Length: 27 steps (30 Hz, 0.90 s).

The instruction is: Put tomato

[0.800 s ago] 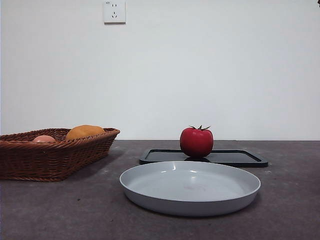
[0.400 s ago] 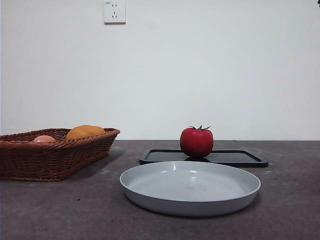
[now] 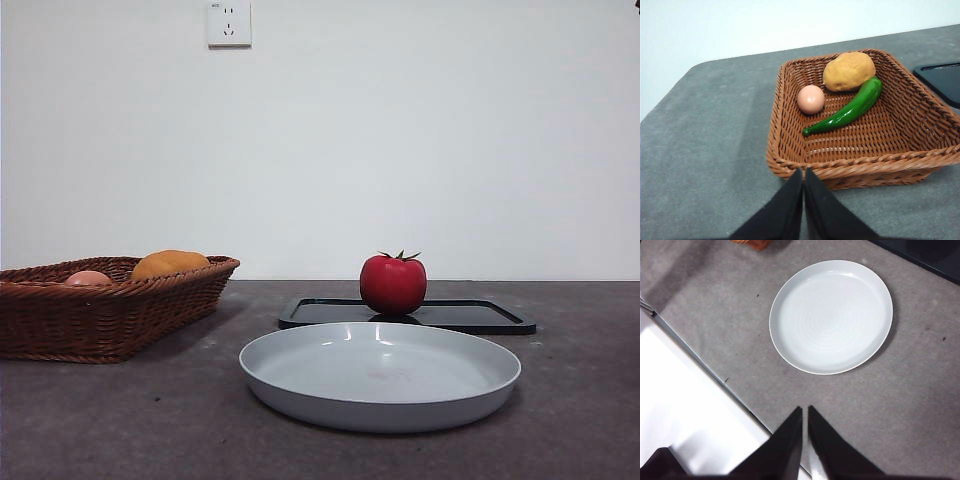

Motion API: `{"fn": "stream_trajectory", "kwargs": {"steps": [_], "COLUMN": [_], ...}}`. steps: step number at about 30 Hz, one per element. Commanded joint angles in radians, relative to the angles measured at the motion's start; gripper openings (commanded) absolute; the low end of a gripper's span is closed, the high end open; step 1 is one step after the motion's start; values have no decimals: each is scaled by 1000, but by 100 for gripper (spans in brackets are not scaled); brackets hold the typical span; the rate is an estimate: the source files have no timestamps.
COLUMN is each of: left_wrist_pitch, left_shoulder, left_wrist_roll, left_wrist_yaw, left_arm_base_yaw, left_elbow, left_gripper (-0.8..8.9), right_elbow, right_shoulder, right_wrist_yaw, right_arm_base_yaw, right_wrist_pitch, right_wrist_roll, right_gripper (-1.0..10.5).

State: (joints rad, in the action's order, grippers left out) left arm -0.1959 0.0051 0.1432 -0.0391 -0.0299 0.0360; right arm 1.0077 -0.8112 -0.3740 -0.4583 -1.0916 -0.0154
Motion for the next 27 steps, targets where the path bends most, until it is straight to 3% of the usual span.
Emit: {"fn": "stream_trajectory", "kwargs": {"steps": [1,14,17,22,27], "left_wrist_pitch": [-41,-41,-41,-42,-42], "left_shoulder": [-2,-2,-2,-2,-2], "left_wrist_roll": [-6,-6,-6,-6,-6], "left_wrist_yaw": [-4,-3,-4,-3,-4], "left_arm_base_yaw": [2,2,2,2,2], "left_elbow": [-6,-6,-6,-6,-6], "left_gripper": [7,7,7,7,7], "right_elbow": [6,6,2,-78,-275], "right_shoulder": [-4,14,66,208,370], "right_wrist_yaw": [-3,-1,7,5,8], "right_arm_base_yaw": [-7,10,79,254,397], "right_wrist_pitch": [6,11,51,270,528], "right_wrist_roll": [-6,8,66,47,51], "right_gripper": [7,7,7,7,6]}}
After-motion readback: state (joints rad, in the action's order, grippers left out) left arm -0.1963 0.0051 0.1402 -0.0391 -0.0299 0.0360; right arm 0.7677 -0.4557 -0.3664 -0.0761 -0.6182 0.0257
